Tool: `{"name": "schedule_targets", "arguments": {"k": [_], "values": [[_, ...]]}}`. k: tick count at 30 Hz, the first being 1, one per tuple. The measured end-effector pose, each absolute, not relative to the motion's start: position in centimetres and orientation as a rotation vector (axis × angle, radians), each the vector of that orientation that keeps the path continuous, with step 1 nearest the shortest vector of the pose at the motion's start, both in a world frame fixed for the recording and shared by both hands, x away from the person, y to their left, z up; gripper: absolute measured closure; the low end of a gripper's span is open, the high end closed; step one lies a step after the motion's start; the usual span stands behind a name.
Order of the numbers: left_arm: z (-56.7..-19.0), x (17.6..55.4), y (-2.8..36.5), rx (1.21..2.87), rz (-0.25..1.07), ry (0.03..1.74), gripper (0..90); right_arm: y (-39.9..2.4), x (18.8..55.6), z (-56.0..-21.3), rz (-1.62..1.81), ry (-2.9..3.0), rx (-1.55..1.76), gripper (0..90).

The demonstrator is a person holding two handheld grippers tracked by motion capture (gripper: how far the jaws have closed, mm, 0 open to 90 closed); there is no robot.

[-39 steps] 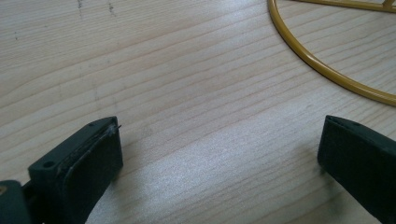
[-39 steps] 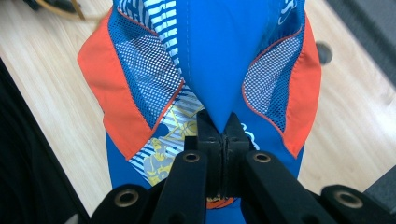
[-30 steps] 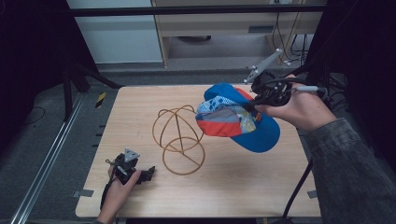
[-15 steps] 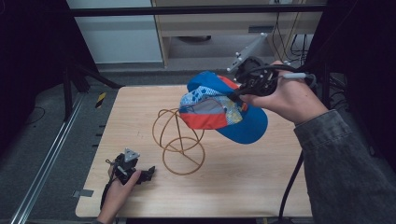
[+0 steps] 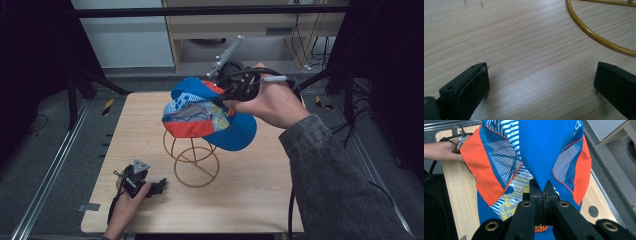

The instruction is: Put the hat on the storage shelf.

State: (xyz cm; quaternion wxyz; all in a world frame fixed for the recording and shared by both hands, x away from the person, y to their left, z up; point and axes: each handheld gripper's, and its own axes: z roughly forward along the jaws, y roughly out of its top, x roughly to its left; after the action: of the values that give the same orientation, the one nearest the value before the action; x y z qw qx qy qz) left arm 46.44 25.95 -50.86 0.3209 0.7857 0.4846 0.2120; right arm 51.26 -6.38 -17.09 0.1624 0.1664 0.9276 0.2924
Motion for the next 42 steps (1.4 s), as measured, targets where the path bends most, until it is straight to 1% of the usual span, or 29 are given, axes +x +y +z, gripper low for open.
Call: {"name": "schedule_targets", "arguments": {"k": [15, 28, 42], "values": [[-50.9, 46.4, 25.9, 2.06, 0.554, 1.271, 0.0, -1.8, 52.5, -17.5, 0.798, 2.662, 0.418, 89.5], [-50.9, 46.4, 25.8, 2.063, 0.552, 1.265, 0.0, 0.0, 52.9, -18.4, 0.776, 2.679, 0.392, 89.5], [-50.9, 46.4, 25.8, 2.065, 0.552, 1.262, 0.0, 1.7, 53.7, -20.5, 0.746, 2.72, 0.387, 89.3]]}}
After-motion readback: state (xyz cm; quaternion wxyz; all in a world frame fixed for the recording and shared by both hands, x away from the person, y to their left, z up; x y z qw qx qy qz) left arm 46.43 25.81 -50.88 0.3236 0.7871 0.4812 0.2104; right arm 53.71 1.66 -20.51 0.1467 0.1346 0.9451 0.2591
